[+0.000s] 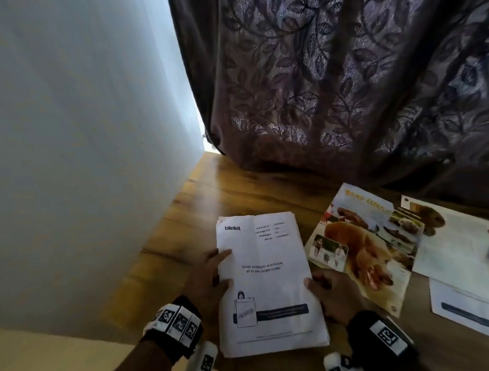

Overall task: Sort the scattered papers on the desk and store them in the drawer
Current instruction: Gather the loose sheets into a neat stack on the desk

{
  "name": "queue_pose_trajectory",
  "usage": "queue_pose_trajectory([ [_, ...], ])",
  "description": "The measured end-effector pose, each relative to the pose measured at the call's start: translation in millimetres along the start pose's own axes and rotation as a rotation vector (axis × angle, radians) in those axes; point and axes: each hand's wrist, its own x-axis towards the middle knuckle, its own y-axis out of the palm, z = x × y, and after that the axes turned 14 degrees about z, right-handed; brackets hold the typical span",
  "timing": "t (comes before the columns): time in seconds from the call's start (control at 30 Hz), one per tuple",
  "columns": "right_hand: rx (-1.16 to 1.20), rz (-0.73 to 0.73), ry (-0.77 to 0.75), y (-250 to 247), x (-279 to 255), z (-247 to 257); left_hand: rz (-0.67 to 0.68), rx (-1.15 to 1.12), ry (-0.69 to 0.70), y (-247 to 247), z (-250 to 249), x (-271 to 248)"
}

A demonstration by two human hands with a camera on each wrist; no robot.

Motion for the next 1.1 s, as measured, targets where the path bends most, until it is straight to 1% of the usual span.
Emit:
queue_pose_trajectory([
  [0.13,-0.006,-0.041,0.039,8.6,0.5,0.8,0.014,0.152,0.020,-1.4,11.6,5.1],
  [0.33,0.071,-0.081,0.053,12.2,-7.4,4.2,0.057,0.148,0.013,-1.2,9.5,3.7],
  [0.47,0.015,-0.137,0.055,10.5,-7.0,2.0,0.137,0.207,-0.034,-3.7,0.2,4.6],
  [0.57,-0.021,-0.142,0.064,11.6,-5.9,-0.3,0.167,0.235,-0.072,-5.1,-2.0,5.5],
  [0.77,0.007,-0.138,0.045,12.6,-1.5,-2.7,0.234,0.274,-0.099,-10.0,-7.4,3.4],
  [0.9,-0.050,-0.130,0.038,9.5,1.9,-1.3,0.262,0.330,-0.110,-6.3,-11.3,6.7],
  [1.03,-0.119,-0.001,0.092,-0.7,-4.7,-6.3,0.252,0.345,-0.131,-4.1,-11.1,11.7],
  [1.07,-0.185,0.003,0.090,-3.3,-8.1,-5.0,0.251,0.340,-0.144,-4.2,-11.6,12.5],
  [1.1,-0.289,-0.030,0.063,-5.1,-12.2,-0.9,0.261,0.325,-0.153,-3.4,-10.5,13.8],
])
